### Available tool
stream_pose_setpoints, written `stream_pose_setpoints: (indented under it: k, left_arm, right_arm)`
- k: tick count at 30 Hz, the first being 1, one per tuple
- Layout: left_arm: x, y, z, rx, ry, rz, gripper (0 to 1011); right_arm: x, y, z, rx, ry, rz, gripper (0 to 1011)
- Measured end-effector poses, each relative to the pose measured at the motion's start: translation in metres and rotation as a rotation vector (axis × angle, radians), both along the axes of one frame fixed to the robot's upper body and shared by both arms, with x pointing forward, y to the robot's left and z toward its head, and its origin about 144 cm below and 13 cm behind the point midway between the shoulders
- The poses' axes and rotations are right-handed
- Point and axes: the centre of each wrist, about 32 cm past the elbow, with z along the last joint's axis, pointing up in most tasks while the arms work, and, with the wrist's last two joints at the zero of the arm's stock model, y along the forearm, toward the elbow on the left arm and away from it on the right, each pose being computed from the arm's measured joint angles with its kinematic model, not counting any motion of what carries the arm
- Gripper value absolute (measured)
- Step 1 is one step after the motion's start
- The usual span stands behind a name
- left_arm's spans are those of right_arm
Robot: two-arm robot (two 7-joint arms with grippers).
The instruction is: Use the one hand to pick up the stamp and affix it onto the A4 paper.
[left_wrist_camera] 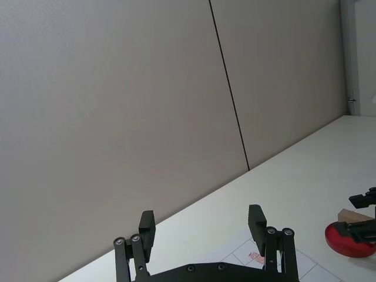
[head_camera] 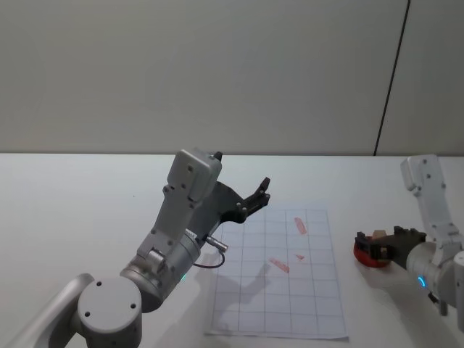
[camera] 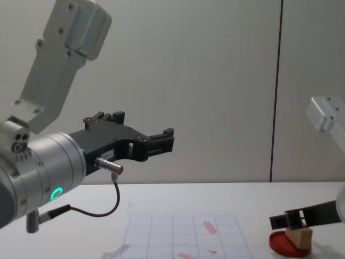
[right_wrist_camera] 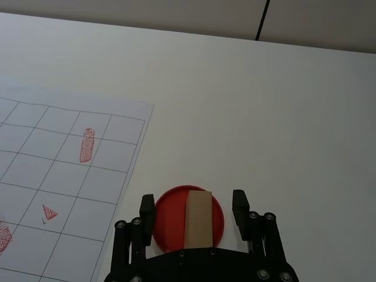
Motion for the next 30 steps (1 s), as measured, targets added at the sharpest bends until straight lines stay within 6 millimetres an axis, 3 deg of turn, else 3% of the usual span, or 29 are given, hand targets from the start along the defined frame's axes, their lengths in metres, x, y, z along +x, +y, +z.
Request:
stream_pose_setpoints:
  k: [9, 30]
  left_arm:
    - [0.000, 0.000, 0.000, 0.000, 0.000, 0.000, 1002]
    - [0.000, 0.000, 0.000, 0.000, 0.000, 0.000, 1002]
  right_arm:
    - [-0.001, -0.001, 0.001, 0.025, -0.023, 0.009, 1001]
    - [-0.022, -0.013, 0.006, 0.181, -0.203, 0.100, 1001]
